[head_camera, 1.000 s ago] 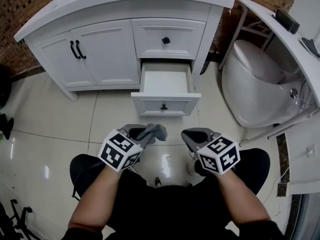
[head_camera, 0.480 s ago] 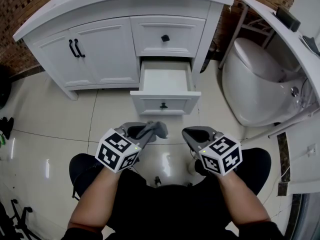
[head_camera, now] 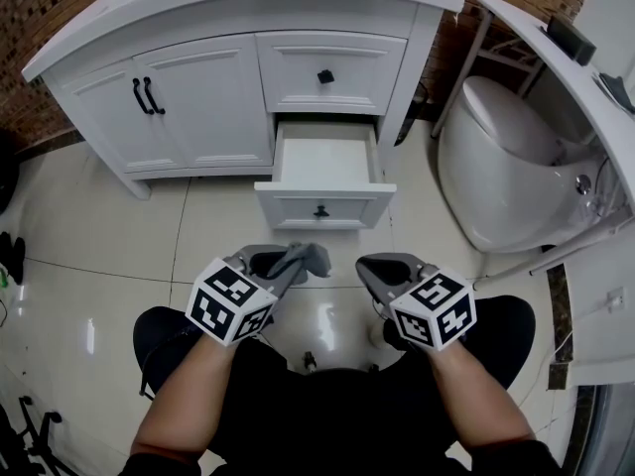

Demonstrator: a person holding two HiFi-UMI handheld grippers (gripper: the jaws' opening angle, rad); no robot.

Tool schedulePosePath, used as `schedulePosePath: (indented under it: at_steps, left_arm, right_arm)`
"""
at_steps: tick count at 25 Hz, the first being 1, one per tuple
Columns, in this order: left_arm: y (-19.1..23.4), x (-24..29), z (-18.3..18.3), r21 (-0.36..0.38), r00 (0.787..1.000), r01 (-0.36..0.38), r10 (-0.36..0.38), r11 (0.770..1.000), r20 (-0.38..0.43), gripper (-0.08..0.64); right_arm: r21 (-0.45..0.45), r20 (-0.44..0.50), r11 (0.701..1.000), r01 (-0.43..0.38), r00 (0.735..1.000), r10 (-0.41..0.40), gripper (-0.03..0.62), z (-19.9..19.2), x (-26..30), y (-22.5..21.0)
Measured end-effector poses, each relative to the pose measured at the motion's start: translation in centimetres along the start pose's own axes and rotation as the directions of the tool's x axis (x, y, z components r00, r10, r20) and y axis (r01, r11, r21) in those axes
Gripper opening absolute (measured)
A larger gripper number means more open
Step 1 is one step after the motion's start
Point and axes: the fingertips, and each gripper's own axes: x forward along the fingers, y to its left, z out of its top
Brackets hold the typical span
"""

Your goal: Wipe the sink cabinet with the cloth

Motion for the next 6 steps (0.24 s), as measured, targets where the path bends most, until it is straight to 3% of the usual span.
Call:
schedulePosePath:
  at_steps: [6]
  left_arm:
    - [-0.19,0.37,0.02,0.003,1.0,0.008,-0.008,1.0,-0.001,0.037]
  right_arm:
    - [0.001,-0.001,1.0,0.005,1.0,-0.005,0.003,-0.15,-0.14,-0.19]
